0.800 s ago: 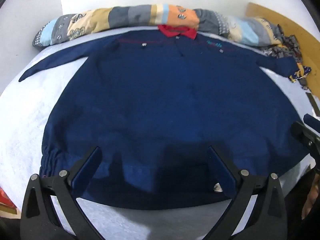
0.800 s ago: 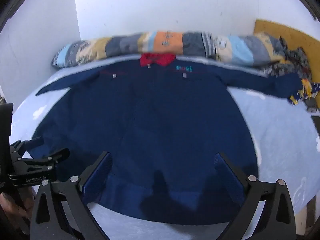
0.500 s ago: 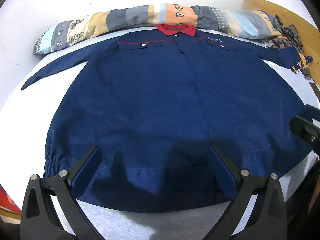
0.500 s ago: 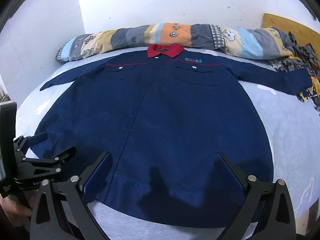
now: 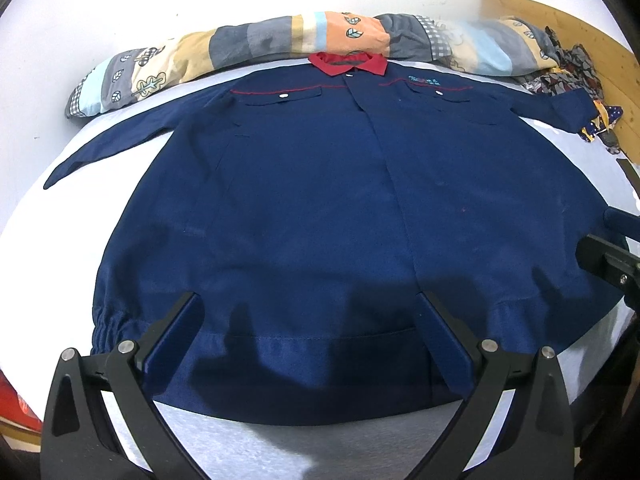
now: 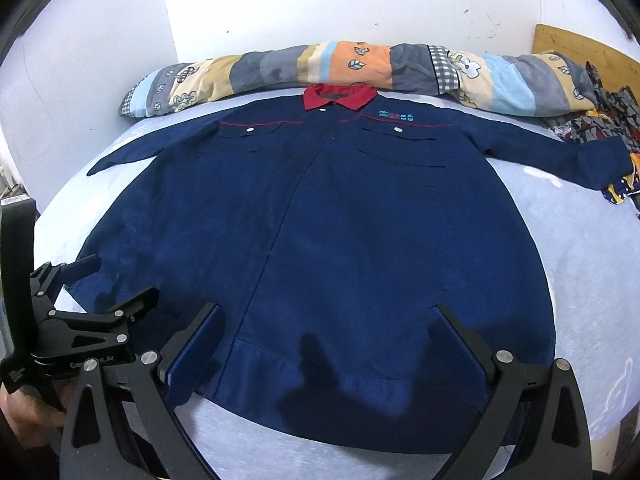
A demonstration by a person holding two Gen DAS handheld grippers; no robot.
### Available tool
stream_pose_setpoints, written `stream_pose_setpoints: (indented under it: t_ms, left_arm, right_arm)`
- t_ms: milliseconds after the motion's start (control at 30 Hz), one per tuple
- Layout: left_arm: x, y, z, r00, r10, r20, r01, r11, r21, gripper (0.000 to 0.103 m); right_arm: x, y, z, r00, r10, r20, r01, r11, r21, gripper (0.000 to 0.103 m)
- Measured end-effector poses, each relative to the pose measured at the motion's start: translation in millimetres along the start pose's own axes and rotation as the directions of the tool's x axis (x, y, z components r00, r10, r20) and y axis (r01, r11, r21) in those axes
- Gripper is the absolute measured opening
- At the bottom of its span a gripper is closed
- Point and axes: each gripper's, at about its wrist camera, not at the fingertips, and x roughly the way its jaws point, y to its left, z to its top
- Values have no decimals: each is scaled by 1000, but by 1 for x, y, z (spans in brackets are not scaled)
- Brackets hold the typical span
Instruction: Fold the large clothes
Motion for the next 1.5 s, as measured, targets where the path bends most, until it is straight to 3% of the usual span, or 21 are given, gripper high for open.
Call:
stream_pose_setpoints:
  t_ms: [200, 667, 1233, 1500]
  left_arm:
    - [-2, -3, 3, 1000, 10, -24, -10, 1000, 6, 103]
    - [-3, 2, 3, 1000, -9, 27, 9, 1000, -4, 103]
    - [-3, 6, 6, 1000, -8, 9, 8, 1000, -16, 103]
    - [-7, 20, 22, 1000, -4, 10, 5, 995, -101, 103]
  right_arm:
    - [-1, -1, 0, 1000, 1, 0, -1, 1000, 3, 101]
    - [0, 1, -1, 1000, 0, -3, 0, 1000, 6, 101]
    - [2, 1, -1, 1000, 19, -24, -19, 1000, 1, 101]
    - [-3, -33, 6, 996, 94, -5, -92, 979, 184, 101]
